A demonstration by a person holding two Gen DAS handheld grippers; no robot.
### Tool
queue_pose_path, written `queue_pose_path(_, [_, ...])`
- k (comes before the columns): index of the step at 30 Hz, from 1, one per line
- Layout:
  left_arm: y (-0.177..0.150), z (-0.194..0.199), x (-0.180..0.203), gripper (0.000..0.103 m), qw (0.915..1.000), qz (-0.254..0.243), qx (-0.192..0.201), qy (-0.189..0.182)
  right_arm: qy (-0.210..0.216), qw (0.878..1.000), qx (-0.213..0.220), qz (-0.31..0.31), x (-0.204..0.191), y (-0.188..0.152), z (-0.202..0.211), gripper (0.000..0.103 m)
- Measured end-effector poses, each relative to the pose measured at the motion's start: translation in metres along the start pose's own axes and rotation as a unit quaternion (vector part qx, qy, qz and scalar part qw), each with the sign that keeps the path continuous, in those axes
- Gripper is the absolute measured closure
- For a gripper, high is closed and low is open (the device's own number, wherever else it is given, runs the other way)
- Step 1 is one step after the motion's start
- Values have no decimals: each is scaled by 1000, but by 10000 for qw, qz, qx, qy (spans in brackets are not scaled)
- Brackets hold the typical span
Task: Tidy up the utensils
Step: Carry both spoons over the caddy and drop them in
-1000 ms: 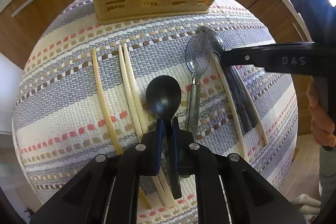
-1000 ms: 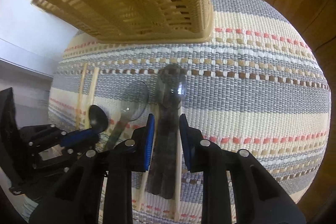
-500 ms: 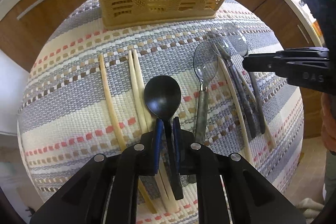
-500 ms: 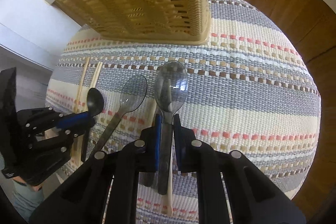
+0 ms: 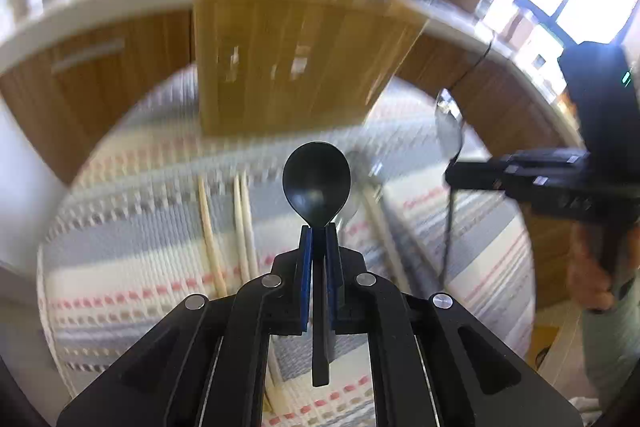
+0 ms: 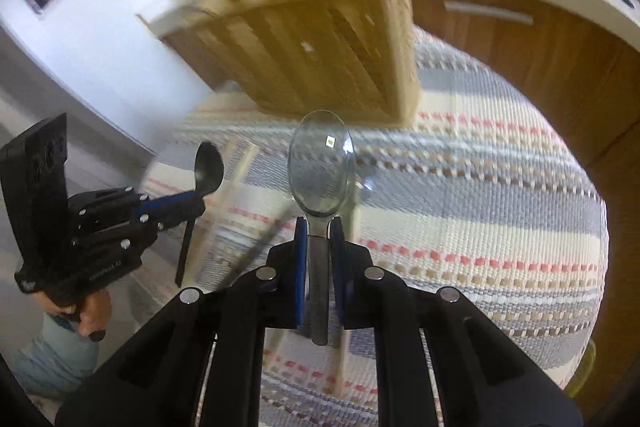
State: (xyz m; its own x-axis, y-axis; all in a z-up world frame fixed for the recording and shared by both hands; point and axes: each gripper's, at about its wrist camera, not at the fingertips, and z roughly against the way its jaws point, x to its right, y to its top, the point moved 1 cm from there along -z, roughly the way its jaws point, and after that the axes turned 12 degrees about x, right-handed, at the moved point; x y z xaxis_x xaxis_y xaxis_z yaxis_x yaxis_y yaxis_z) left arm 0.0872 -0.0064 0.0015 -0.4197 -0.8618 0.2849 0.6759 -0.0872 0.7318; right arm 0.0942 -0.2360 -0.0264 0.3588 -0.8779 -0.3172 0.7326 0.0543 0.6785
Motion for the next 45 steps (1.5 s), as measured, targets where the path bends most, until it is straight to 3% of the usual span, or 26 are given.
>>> queue_pose_path(5, [37, 55, 12, 99, 9938, -98, 1084, -212, 381, 9963, 742, 186, -21, 18, 41, 94])
queue_pose_path(11, [83, 95, 20, 99, 9758, -128, 2170, -225, 784, 9791, 1852, 313, -39, 56, 89, 94])
queue_pose_path(18, [125, 97, 1, 99, 9512, -68, 3080, -157, 388, 9599, 2735, 475, -44, 108, 120, 94])
queue_pose_path(23, [139, 67, -16, 99, 9415, 27, 3362, -225, -170, 9489, 3113, 497, -29, 131, 111, 94])
queue_pose_path(26, [143, 48, -25, 99, 9416, 71, 3362, -187, -585, 9410, 3285, 571, -18, 139, 97, 94])
queue_pose_path(32, [138, 20, -39, 99, 9392, 8, 3434, -17, -1066, 9391, 3166, 808, -9, 145, 56, 94])
queue_pose_path(45, [127, -8, -60, 98, 9403, 159, 3400, 34, -1262, 9451, 2828, 1045, -1, 134, 17, 94])
